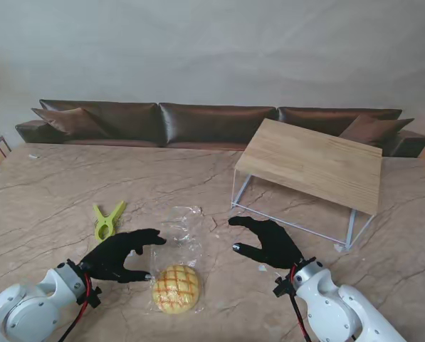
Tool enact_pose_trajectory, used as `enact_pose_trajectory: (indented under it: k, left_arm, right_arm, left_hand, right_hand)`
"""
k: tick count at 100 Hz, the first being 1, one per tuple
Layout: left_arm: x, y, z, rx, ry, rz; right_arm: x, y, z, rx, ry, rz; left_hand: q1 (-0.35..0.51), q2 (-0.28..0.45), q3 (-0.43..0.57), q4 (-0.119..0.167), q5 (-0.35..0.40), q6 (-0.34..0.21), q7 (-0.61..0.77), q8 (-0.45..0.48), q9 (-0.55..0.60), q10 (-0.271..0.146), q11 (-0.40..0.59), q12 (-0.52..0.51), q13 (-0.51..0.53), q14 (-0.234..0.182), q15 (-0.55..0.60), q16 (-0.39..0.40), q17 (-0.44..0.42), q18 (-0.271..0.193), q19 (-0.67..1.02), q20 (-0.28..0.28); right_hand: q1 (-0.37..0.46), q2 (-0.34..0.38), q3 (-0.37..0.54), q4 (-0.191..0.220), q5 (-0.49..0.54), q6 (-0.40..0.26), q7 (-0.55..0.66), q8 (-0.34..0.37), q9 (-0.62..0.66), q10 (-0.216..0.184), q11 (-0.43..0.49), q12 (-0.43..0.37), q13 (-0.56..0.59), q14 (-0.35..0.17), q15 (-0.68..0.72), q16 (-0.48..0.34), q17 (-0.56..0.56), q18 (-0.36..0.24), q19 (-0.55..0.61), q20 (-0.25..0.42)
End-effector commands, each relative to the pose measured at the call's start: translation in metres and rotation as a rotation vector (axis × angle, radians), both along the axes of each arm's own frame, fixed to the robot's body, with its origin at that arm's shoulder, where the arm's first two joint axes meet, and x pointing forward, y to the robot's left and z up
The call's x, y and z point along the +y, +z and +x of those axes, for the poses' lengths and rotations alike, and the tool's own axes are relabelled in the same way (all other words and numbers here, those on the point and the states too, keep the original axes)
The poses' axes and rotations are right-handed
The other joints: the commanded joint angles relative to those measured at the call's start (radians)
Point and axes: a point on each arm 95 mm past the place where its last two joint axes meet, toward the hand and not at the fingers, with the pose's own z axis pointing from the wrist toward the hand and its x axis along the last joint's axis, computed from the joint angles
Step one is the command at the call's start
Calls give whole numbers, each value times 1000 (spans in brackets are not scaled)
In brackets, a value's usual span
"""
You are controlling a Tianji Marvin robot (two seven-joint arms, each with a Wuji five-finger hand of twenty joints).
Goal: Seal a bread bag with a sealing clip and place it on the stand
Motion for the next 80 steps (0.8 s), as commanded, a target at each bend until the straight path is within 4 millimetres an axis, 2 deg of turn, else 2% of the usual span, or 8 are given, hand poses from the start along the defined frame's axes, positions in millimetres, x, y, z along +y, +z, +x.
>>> enact_pose_trajectory:
  k: [1, 18, 33, 80]
  left_arm:
    - [-5, -14, -6, 22, -30, 31]
    - [-20, -32, -9, 59, -91, 34]
    - [-35, -46, -11, 85, -125, 6]
    - [-83, -62, -1, 76, -167, -42]
  right_arm:
    - [2, -3, -4, 3, -3, 16]
    - [0, -3, -7, -4, -7, 18]
    - [-3, -5, -10, -2, -12, 17]
    - [-5, -13, -13, 52, -41, -14]
  left_hand:
    - [-14, -62, 49, -30, -45, -25, -1, 6, -18, -25, 15, 14, 20, 5, 26, -8, 14, 8, 42, -1]
    - [12, -99, 106, -40, -48, -27, 9, 11, -28, -28, 23, 15, 26, -7, 7, -53, 27, 6, 42, -34]
    - [45, -113, 139, -41, -38, -8, 31, 23, -16, -25, 33, 20, 40, -15, 15, -60, 41, 4, 37, -55]
    - [50, -33, 130, -34, -40, 45, 49, 34, -18, -15, 48, 31, 35, -24, -4, -88, 38, -10, 24, -108]
  right_hand:
    - [13, -6, -22, -15, -24, -14, -1, -12, 19, -8, -20, -5, 22, -25, 3, 9, 1, -3, 8, 11]
    - [15, -4, -20, -15, -21, -16, -1, -11, 25, -8, -19, -5, 27, -26, 2, 11, 2, -1, 8, 15]
    - [19, -2, -18, -16, -18, -18, 1, -10, 27, -7, -19, -5, 27, -25, 1, 12, 2, -2, 7, 17]
    - [45, -16, 10, -21, 1, -8, 7, -6, 47, 3, -15, -3, 44, -17, 9, 17, 20, -8, 24, 27]
